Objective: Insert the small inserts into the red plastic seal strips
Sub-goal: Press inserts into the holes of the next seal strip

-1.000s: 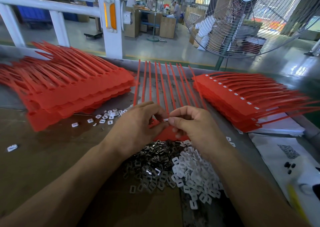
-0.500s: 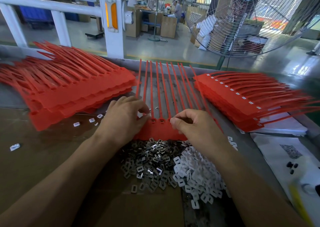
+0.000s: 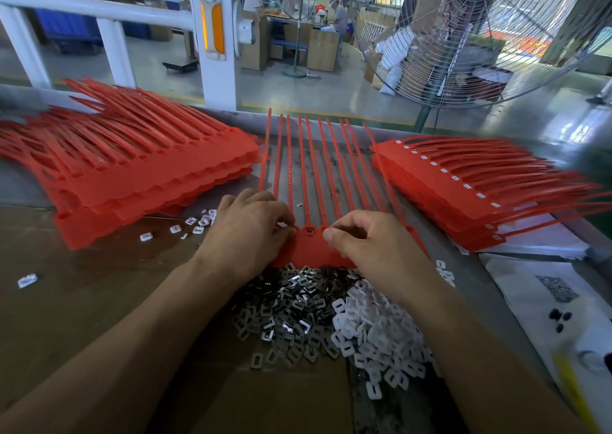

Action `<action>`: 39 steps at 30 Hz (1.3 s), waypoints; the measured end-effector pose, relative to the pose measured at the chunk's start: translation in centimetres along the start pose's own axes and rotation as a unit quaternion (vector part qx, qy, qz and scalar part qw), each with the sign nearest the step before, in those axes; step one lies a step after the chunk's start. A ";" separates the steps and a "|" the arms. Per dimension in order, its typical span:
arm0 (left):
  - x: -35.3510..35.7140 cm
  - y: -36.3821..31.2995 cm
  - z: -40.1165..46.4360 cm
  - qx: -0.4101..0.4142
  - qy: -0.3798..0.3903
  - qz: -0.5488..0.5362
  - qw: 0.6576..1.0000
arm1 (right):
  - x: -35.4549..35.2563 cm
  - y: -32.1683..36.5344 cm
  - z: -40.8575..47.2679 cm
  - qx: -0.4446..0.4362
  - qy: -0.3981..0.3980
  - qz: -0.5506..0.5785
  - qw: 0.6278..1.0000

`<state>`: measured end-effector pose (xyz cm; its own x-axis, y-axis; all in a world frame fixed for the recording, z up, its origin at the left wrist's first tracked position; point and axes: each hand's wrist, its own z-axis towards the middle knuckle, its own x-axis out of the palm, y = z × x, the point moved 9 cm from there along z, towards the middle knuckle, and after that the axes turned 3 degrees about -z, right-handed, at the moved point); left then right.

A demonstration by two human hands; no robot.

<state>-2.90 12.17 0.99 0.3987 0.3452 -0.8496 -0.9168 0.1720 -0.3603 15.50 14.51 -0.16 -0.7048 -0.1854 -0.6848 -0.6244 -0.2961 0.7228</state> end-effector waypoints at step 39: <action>0.6 -1.2 -0.4 0.022 0.124 0.064 0.990 | 0.4 0.7 -0.3 0.014 0.030 -0.011 0.999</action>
<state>-1.58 11.80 0.75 0.2571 0.1301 -0.9576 -0.9552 0.1843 -0.2314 14.86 13.96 0.01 -0.6701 -0.2345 -0.7043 -0.6495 -0.2740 0.7092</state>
